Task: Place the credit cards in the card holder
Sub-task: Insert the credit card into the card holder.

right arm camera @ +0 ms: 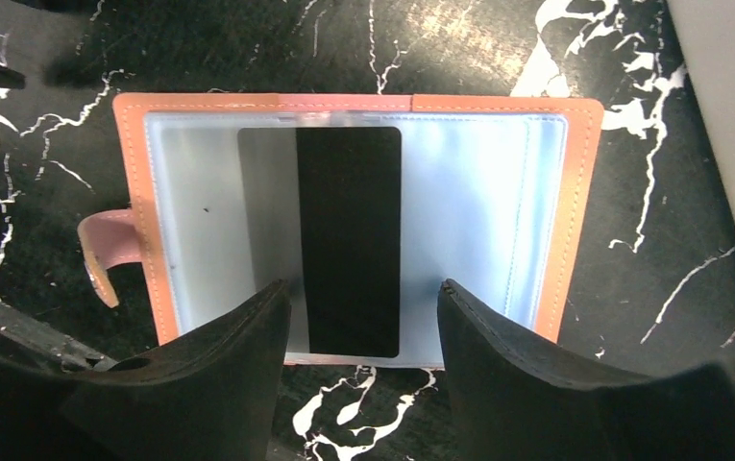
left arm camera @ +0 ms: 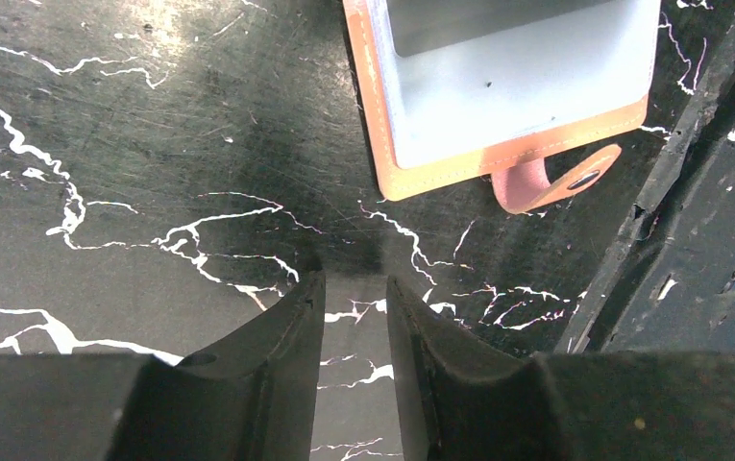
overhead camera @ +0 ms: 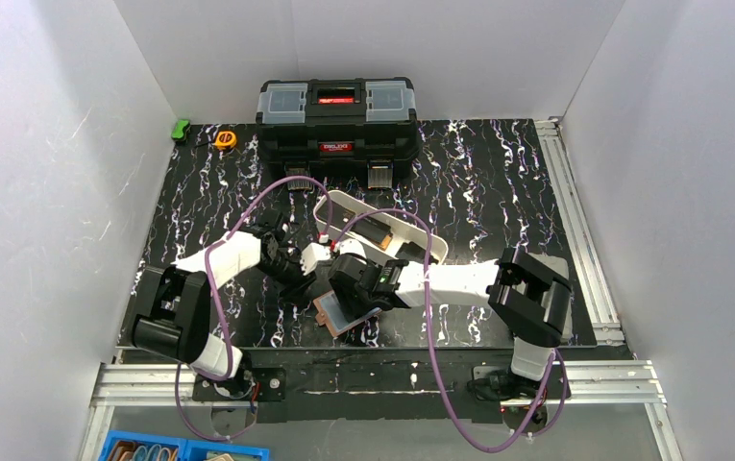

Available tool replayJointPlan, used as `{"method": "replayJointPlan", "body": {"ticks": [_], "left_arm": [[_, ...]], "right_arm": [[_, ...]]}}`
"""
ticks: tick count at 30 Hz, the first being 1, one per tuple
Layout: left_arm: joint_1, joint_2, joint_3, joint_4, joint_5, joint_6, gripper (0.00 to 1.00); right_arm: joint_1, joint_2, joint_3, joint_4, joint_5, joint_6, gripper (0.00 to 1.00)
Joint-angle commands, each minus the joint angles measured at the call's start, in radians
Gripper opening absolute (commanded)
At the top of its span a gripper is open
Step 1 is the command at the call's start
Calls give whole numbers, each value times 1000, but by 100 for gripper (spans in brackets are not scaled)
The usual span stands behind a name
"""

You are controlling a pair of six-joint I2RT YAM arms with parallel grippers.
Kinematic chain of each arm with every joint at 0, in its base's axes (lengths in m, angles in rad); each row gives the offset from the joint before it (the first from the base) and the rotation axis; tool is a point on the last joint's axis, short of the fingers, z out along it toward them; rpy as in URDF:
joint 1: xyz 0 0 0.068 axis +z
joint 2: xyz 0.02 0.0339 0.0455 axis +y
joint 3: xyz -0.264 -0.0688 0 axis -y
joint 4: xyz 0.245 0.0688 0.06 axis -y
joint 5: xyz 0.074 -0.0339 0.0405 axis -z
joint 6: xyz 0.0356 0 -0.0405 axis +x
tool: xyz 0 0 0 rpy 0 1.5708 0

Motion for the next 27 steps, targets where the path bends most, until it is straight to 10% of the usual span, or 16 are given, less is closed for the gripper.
{"method": "replayJointPlan", "body": {"ticks": [1,27], "left_arm": [[-11,-1,32,-20,47,0,29],[-131,-21,-20,24,8,-65,29]], "right_arm": [[18,17,3,-73,60,-23,65],[21,-129,-180,296,-127,-77,36]]}}
